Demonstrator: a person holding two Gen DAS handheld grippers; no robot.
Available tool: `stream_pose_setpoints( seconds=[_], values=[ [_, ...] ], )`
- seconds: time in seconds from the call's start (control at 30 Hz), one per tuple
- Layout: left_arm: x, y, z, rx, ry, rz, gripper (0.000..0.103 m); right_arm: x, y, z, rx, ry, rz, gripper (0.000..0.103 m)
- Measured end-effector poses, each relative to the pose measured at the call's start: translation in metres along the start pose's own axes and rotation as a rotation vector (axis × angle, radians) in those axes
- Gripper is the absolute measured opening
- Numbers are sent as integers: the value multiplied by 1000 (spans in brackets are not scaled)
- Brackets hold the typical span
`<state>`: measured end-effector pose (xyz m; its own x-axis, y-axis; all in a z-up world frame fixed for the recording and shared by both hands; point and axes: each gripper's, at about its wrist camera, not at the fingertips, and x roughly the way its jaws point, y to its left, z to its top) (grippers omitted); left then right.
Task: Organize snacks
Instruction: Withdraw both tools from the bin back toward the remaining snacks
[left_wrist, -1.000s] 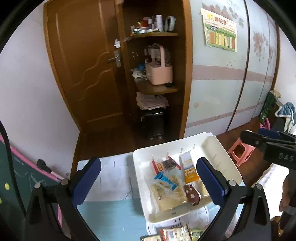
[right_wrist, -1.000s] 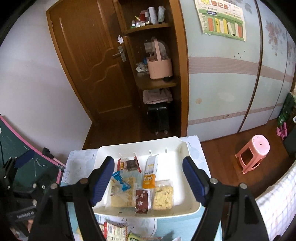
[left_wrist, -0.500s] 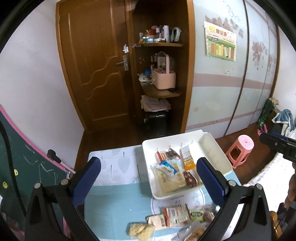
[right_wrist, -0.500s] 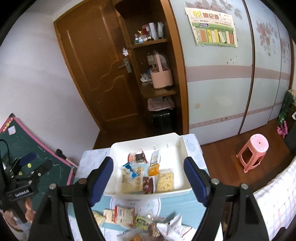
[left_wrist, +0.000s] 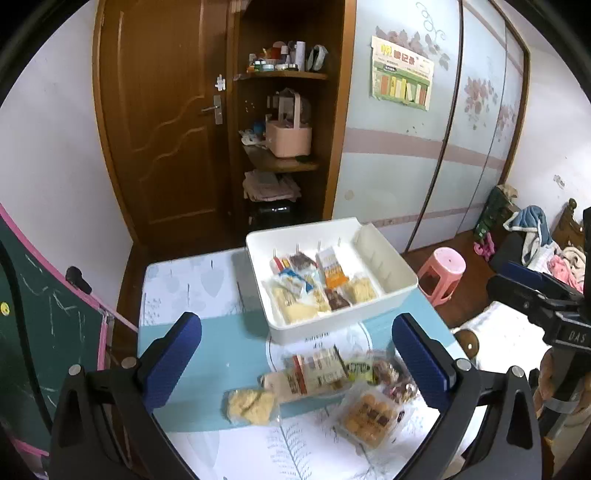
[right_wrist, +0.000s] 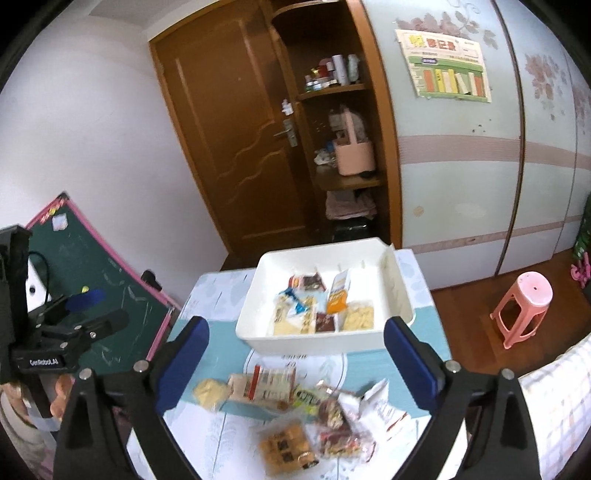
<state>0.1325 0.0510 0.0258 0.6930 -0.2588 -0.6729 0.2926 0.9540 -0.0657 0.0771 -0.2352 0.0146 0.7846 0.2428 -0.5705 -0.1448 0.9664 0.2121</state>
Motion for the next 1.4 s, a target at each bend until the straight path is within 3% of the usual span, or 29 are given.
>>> stream_pose_setpoints(
  seconds=[0.33,0.7,1.0,1.4],
  values=[
    [14,-6,-71,82,4,7,103,8,16,-65,-77,23,9,99],
    [47,-4,-127,164,74,25,103,56,10,-133,-95,199,-12,99],
    [67,8,-152,150,146,18,103,79,17,-166,-130,296,0,99],
    [76,21,-164,164,183,28,103,98,23,-181,-155,354,-6,99]
  ],
)
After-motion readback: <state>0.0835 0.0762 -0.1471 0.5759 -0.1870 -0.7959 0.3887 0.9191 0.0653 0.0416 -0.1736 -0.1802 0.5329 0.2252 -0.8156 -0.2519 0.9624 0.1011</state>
